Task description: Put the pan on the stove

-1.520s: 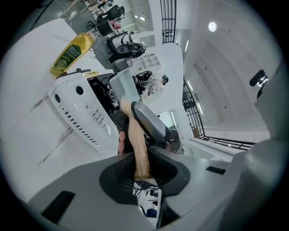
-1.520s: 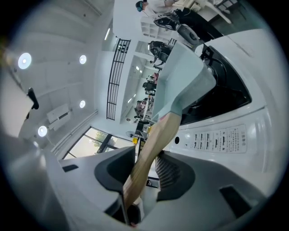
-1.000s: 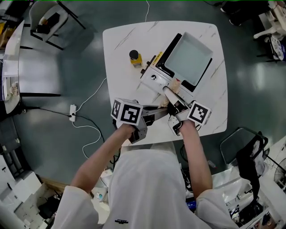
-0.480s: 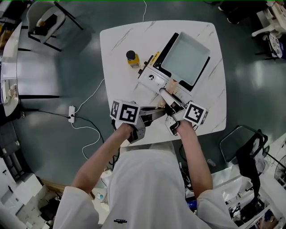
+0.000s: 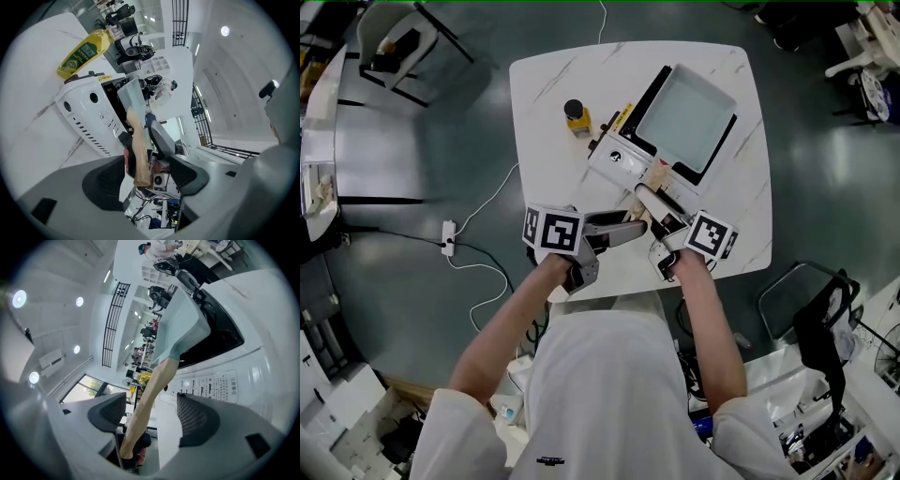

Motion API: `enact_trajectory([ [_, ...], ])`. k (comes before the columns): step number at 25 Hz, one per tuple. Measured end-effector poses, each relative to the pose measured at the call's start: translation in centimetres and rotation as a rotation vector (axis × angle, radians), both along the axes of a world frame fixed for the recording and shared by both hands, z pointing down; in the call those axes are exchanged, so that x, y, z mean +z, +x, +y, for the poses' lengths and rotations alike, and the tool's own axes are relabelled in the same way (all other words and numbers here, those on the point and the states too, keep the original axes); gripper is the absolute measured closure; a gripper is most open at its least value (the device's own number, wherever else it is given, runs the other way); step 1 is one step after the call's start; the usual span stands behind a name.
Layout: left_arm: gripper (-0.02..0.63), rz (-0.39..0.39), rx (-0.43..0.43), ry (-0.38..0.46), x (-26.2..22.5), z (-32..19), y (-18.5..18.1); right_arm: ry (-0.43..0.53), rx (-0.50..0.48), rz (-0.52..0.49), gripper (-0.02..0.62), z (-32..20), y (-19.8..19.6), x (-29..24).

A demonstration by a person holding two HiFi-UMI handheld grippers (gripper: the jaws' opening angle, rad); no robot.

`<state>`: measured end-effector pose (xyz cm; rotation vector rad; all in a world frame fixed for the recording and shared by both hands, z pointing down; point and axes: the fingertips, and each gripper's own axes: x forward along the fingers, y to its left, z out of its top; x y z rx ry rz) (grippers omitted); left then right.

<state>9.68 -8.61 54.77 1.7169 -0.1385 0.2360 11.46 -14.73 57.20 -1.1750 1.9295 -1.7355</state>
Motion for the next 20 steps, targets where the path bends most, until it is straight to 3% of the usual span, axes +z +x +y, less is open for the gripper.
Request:
enact_trajectory([
  [7, 0.247, -0.033, -0.122, 0.101, -1.7, 0.1, -3.1, 0.016, 0.034, 0.075, 0.232, 3.1, 1.6, -1.7],
  [11, 0.247, -0.114, -0.155, 0.266, -3.3, 0.7, -4.6, 0.050, 0.062, 0.136, 0.233, 5.2, 3.0, -4.1],
  [16, 0.338, -0.204, -0.237, 0.431, -6.1, 1.8, -6.2, 0.142, 0.020, 0.282, 0.284, 7.9, 3.7, -7.8],
  [17, 0.373, -0.221, -0.269, 0.463, -6.9, 1.9, -6.6, 0.165, 0.006, 0.320, 0.305, 8.4, 3.8, -8.6],
  [19, 0.523, -0.250, -0.338, 0.526, -8.6, 1.8, -7.6, 0.214, -0.025, 0.400, 0.338, 9.3, 3.8, -10.3],
  [20, 0.541, -0.263, -0.366, 0.552, -9.3, 1.8, -8.0, 0.237, -0.044, 0.442, 0.354, 9.7, 3.7, -11.0],
])
